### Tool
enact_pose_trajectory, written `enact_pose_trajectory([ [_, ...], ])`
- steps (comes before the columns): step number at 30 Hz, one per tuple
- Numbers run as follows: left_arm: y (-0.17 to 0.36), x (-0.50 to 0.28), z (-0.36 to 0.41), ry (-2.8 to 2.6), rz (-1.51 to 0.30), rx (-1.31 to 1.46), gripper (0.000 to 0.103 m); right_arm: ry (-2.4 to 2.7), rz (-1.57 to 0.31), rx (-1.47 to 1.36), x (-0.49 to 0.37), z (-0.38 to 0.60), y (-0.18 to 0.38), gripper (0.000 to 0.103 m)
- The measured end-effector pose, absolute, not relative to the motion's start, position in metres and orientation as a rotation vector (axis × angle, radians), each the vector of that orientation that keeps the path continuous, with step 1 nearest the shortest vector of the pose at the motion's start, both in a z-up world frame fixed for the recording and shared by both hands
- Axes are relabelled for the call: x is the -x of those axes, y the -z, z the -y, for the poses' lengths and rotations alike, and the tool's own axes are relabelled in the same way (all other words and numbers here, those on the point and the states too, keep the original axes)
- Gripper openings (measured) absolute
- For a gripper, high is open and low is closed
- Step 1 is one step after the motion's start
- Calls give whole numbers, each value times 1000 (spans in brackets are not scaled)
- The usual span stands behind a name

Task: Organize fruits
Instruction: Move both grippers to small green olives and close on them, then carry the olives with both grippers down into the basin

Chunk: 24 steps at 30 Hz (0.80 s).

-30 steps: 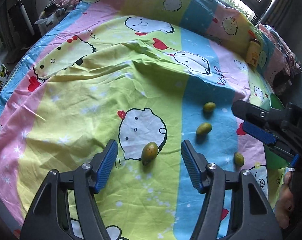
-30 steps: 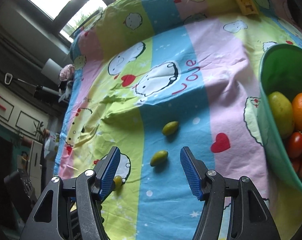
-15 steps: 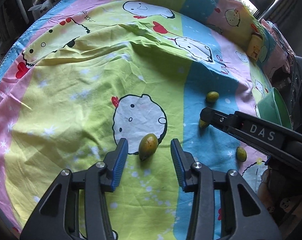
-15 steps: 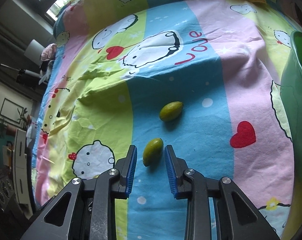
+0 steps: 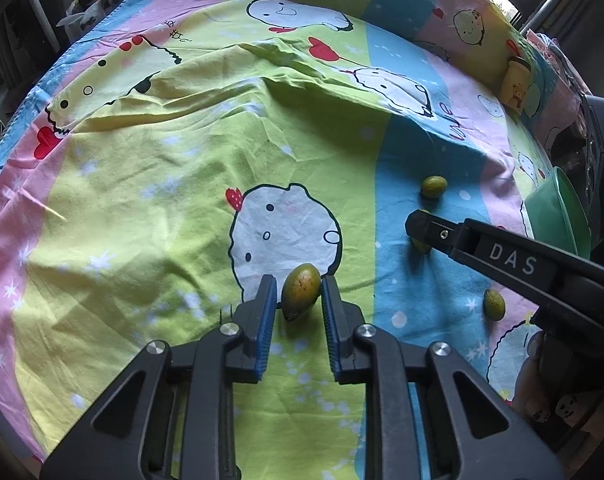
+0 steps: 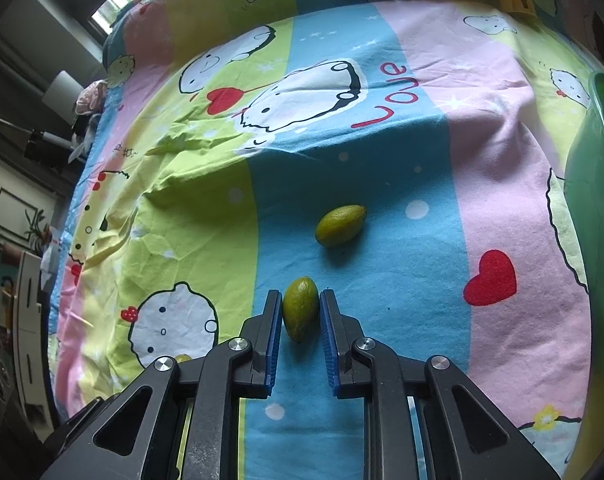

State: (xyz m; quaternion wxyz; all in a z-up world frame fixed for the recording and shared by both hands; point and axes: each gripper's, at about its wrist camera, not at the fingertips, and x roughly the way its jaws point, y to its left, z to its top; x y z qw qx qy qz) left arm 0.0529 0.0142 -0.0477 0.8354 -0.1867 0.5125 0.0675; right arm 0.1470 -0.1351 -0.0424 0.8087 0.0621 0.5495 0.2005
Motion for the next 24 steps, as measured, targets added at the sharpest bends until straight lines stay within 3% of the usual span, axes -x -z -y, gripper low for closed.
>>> enact_pose_trajectory([
  [24,-1,-41,5,-24,-863,411,19,-426,-1056,-213,-132,168,4,21],
])
